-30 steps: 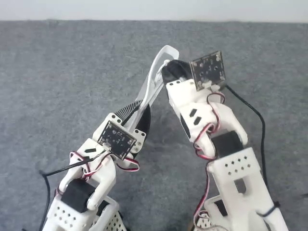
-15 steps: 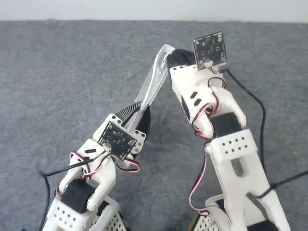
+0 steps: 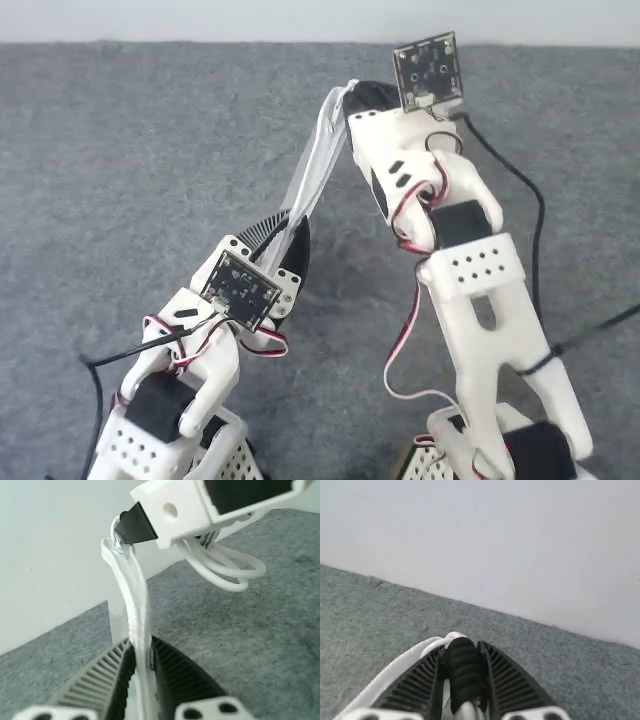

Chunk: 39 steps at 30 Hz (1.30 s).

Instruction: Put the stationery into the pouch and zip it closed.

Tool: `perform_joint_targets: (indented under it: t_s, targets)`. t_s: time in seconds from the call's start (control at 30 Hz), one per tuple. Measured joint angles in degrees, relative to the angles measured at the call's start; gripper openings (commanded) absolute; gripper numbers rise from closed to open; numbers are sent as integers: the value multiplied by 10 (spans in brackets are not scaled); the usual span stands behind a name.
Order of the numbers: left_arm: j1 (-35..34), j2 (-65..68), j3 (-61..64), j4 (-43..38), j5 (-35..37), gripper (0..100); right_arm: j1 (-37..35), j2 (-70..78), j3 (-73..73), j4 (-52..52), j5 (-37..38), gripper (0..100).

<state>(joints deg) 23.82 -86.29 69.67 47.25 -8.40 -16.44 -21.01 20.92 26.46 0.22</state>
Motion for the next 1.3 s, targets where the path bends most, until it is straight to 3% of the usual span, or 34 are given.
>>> perform_joint_targets:
  t_s: [0.07,0.23,0.63,0.83,0.97,1.17,1.3]
  targets:
    - [0,-4,1,1,0,7,7,21,-18,0,0,6]
    - [4,-9,13,26,1,7,103,99,-55,-12,-3,6]
    - [3,-11,14,26,1,8,119,121,-75,-3,-1,6]
    - [3,-11,14,26,1,10,69,38,-35,30,-1,6]
    - [3,-12,11,28,7,101,19,-37,18,30,19,6]
    - [-9,-11,-21,40,105,263,-43,-125,77,30,31,6]
    - [-37,-11,-59,69,187,290,-74,-147,91,30,31,6]
